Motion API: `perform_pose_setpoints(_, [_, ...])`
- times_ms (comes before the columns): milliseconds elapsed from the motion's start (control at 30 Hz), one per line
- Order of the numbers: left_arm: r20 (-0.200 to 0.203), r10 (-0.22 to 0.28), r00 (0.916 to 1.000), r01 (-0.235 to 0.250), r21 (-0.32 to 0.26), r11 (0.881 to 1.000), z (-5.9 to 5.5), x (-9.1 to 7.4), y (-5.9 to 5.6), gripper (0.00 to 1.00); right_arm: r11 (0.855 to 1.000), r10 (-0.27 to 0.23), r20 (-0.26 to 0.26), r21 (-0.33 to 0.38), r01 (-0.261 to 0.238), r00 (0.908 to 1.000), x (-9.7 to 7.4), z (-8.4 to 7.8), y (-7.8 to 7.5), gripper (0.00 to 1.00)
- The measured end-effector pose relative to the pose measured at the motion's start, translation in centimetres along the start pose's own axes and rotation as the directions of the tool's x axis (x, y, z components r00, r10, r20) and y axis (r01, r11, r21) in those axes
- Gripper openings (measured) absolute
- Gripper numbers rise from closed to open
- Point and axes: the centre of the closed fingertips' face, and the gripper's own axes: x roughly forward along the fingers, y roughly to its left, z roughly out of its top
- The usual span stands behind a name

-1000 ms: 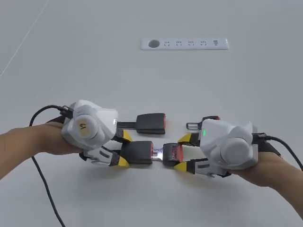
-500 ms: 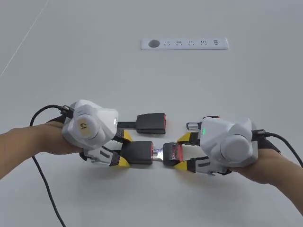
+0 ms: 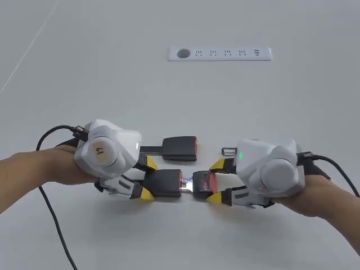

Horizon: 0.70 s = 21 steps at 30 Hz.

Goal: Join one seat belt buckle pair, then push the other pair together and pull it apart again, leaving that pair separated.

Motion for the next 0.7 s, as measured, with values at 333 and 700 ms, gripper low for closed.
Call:
perform_pose_setpoints(333, [0.002, -0.001, 1.0, 0.001, -0.004, 1.0, 0.07, -0.04, -0.02, 0.31, 1.0, 0.005, 0.003, 0.016, -0.005, 1.0, 0.13, 0.2, 0.15, 0.28])
perform_pose_setpoints(700, [-0.003, -0.006, 1.0, 0.006, -0.005, 1.0, 0.08, -0.04, -0.03, 0.31, 1.0, 0.01, 0.004, 0.012, -0.01, 0.9999, 0.24, 0.29, 0.16, 0.28])
